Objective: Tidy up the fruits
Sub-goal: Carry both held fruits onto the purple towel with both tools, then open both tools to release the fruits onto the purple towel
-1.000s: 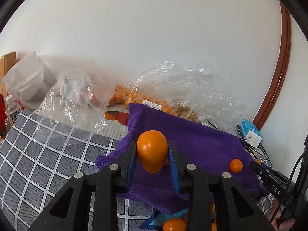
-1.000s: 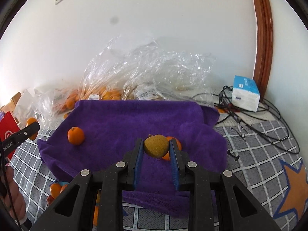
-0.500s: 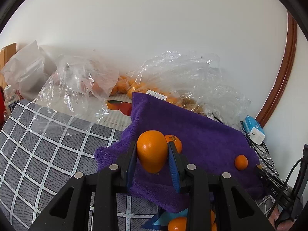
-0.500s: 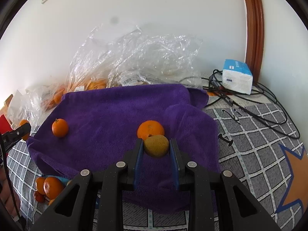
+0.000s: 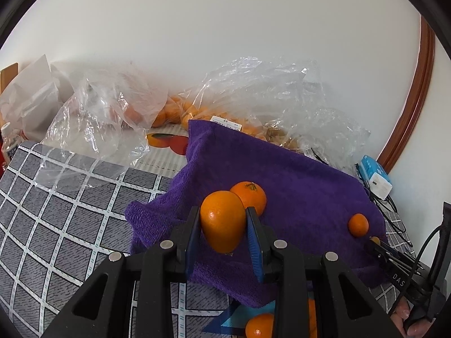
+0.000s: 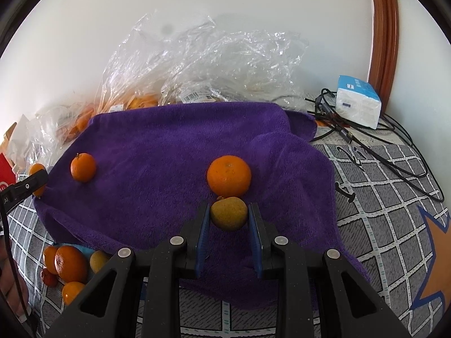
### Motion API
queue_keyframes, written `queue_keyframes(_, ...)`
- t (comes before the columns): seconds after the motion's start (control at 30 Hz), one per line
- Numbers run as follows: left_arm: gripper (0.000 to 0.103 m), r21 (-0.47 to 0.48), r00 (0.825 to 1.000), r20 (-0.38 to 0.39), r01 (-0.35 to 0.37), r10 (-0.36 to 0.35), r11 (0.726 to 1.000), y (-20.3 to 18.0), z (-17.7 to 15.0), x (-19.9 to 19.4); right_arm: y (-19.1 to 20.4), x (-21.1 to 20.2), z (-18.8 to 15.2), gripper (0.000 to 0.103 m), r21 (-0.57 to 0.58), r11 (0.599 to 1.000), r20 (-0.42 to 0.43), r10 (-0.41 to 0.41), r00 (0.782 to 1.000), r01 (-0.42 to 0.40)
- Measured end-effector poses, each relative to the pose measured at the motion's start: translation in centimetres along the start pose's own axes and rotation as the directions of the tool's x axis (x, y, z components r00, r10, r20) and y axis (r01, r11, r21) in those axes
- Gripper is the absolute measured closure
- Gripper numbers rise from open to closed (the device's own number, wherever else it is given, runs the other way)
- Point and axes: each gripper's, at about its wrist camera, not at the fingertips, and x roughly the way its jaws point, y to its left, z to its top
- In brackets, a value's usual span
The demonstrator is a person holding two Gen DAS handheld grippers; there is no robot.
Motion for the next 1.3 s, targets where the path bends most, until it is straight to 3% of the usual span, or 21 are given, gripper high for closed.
queue_keyframes(0.27, 0.073, 0.017, 1.0, -0.023, 0.01, -0.009, 1.0, -0.4, -0.3, 0.4, 0.3, 0.2, 0.0, 0.076, -0.019, 0.999, -0.016, -0.028, 0.999, 0.028)
queue_keyframes(0.47, 0.073, -0.057, 0.998, -0.048, 0.039, -0.042, 0.998, 1.1, 0.1, 0.8, -0.1, 0.0, 0.1, 0.076, -0.003, 1.0, -0.013, -0.009, 1.0, 0.009)
queue_keyframes(0.67, 0.073, -0.06, 0.996, -0.057, 0.061, -0.065, 0.996, 1.1, 0.0, 0.9, 0.1, 0.0, 0.1, 0.076, -0.008, 1.0, -0.011, -0.014, 1.0, 0.014)
queue_keyframes(0.87, 0.073, -0.044, 0.994, -0.071, 0.083, -0.086, 0.996, 0.4, -0.4, 1.4, -0.1, 0.1, 0.1, 0.076, 0.009, 1.0, -0.018, -0.002, 1.0, 0.003)
queue_keyframes(1.03, 0.073, 0.014, 0.996, -0.059, 0.064, -0.063, 0.998, -0.8, -0.8, 1.4, -0.1, -0.4, 0.1, 0.076, 0.019, 1.0, -0.011, 0.014, 1.0, -0.014)
queue_keyframes(1.17, 0.073, 0.034, 0.997, -0.058, 0.051, -0.049, 0.998, -1.1, -0.8, 1.6, 0.1, -0.6, 0.1, 0.067, 0.032, 0.999, 0.001, 0.027, 1.0, -0.027)
queue_keyframes(1.3, 0.073, 0.05, 0.998, -0.057, 0.036, -0.034, 0.998, -1.3, -0.9, 1.7, 0.9, -0.7, -0.1, 0.067, 0.002, 1.0, 0.012, 0.009, 1.0, -0.009)
